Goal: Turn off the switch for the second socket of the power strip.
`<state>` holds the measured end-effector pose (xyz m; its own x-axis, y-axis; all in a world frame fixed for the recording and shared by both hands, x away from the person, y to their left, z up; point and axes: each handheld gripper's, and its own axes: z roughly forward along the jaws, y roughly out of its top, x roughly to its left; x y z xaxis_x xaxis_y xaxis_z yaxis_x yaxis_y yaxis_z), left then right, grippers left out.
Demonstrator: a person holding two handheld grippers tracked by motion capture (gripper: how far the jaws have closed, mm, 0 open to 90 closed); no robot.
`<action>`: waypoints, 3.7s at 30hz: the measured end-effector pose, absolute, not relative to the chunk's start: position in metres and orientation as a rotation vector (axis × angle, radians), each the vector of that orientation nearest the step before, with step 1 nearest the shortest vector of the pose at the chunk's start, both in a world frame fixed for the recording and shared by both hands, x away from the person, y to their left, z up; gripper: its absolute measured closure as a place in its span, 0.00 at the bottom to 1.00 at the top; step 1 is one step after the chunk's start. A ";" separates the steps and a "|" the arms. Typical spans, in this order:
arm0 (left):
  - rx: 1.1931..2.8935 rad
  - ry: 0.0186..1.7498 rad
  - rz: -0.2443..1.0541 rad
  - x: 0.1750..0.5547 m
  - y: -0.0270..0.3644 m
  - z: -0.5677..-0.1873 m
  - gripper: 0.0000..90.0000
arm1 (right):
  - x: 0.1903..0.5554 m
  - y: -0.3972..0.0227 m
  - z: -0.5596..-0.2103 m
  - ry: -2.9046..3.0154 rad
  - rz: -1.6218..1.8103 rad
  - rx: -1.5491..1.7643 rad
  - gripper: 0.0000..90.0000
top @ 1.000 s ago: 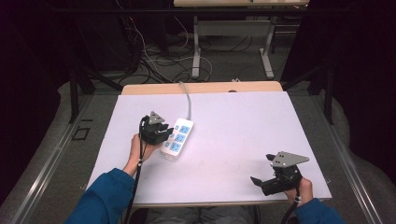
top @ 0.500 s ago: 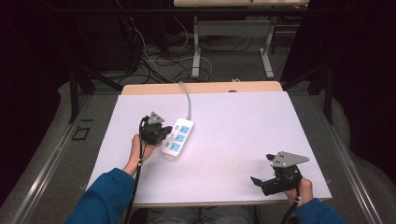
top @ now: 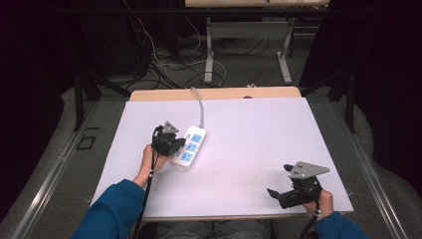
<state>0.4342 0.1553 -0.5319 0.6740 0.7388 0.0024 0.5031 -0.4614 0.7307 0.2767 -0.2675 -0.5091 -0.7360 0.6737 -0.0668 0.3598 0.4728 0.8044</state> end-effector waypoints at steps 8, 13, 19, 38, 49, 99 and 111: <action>2.176 0.958 0.421 0.435 0.155 -0.535 1.00 | 0.277 -0.267 -0.509 2.350 1.152 0.868 0.02; 2.157 0.950 0.415 0.435 0.156 -0.536 1.00 | 0.277 -0.267 -0.509 2.346 1.146 0.863 0.02; 2.179 0.951 0.389 0.435 0.158 -0.535 1.00 | 0.277 -0.267 -0.509 2.345 1.145 0.868 0.02; 2.153 0.938 0.421 0.433 0.158 -0.538 1.00 | 0.277 -0.266 -0.510 2.349 1.143 0.873 0.02; 2.151 0.937 0.422 0.432 0.158 -0.538 1.00 | 0.277 -0.266 -0.510 2.341 1.143 0.875 0.03; 2.138 0.952 0.407 0.433 0.158 -0.540 1.00 | 0.277 -0.266 -0.510 2.346 1.136 0.864 0.03; 2.131 0.944 0.454 0.435 0.152 -0.542 1.00 | 0.277 -0.266 -0.510 2.344 1.138 0.865 0.03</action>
